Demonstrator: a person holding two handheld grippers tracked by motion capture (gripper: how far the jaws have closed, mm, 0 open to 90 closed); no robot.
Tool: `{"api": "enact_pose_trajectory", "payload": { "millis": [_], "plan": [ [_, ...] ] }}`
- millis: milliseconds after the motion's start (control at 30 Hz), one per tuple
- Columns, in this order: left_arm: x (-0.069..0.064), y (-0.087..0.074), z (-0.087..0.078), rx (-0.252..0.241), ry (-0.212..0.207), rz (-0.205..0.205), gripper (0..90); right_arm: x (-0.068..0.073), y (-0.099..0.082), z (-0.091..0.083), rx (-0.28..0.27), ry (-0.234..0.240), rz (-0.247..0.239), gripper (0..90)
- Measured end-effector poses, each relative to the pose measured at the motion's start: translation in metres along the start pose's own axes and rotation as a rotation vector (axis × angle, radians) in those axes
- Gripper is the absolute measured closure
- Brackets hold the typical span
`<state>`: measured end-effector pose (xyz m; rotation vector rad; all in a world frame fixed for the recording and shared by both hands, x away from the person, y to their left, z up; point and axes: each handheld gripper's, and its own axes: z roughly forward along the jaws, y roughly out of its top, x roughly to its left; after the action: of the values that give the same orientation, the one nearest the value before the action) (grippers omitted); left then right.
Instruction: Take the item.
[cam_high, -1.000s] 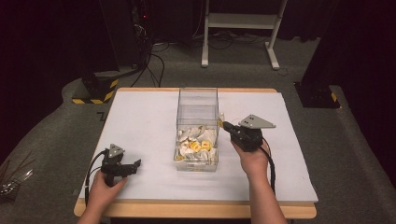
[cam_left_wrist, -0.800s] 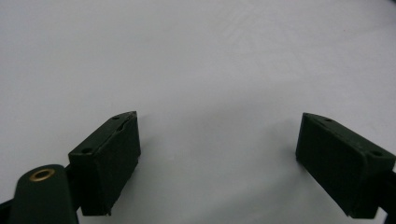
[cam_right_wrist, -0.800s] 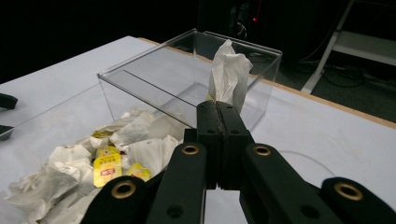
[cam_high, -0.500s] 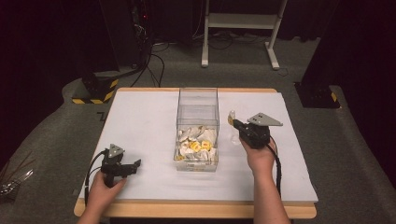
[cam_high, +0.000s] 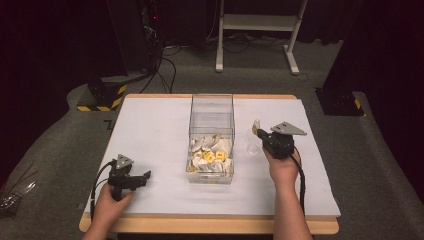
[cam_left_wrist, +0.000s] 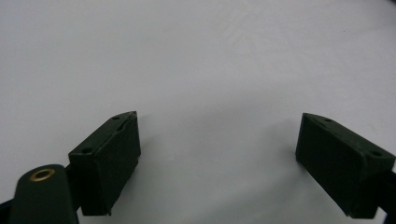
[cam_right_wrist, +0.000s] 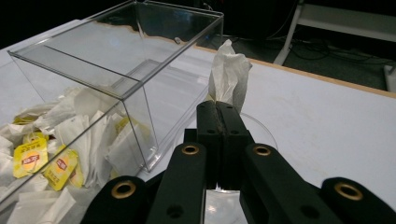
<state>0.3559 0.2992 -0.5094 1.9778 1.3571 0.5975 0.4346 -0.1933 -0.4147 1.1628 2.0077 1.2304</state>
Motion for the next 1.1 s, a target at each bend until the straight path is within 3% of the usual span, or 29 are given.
{"api": "enact_pose_trajectory", "payload": {
  "millis": [433,467,1100],
  "plan": [
    [0.0,0.0,0.0001,0.0,-0.001,-0.002,14.1,-0.0041,-0.006,0.0042,0.028,-0.012,0.016,87.8],
    [0.0,0.0,0.0001,-0.001,-0.001,-0.002,14.1,-0.004,-0.0062,0.0051,0.031,-0.009,0.021,83.7],
    [0.0001,0.0001,0.0002,0.001,-0.003,-0.002,14.0,-0.0008,-0.005,0.0021,0.023,-0.008,0.024,73.5]
  ]
}}
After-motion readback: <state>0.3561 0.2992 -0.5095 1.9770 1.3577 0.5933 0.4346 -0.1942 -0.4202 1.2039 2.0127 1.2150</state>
